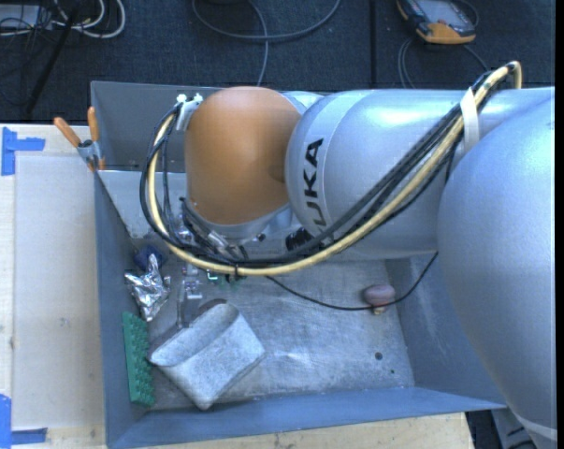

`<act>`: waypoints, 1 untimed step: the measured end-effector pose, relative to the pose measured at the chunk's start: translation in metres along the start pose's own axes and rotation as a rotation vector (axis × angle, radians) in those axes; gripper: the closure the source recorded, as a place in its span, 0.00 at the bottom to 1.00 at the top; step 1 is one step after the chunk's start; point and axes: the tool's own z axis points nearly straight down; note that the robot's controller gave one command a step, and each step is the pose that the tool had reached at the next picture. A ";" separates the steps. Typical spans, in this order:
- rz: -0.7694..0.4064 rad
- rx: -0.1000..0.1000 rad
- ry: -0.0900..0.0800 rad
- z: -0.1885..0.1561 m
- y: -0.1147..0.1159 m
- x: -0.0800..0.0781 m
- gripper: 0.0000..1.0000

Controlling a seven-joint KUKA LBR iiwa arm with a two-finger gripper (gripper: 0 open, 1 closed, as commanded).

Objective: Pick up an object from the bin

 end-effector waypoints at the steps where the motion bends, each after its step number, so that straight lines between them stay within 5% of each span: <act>1: -0.295 0.001 -0.006 0.121 -0.004 0.003 0.00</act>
Offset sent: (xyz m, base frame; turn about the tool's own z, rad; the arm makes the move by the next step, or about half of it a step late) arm -0.0043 -0.0046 -0.1207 -0.2944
